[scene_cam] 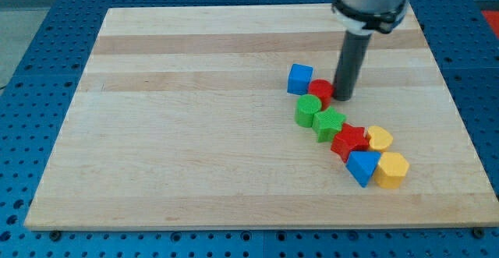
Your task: Separate the yellow hexagon from the yellow heart
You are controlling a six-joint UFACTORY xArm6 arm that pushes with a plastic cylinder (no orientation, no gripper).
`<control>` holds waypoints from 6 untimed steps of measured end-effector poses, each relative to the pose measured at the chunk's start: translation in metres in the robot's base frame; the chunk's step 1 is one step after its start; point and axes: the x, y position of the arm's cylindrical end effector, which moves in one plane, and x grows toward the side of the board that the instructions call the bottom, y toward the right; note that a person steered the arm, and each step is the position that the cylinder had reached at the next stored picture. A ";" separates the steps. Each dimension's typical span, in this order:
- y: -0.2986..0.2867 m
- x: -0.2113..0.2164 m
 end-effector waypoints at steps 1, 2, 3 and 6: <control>-0.080 -0.004; -0.096 -0.030; -0.097 -0.019; -0.029 -0.113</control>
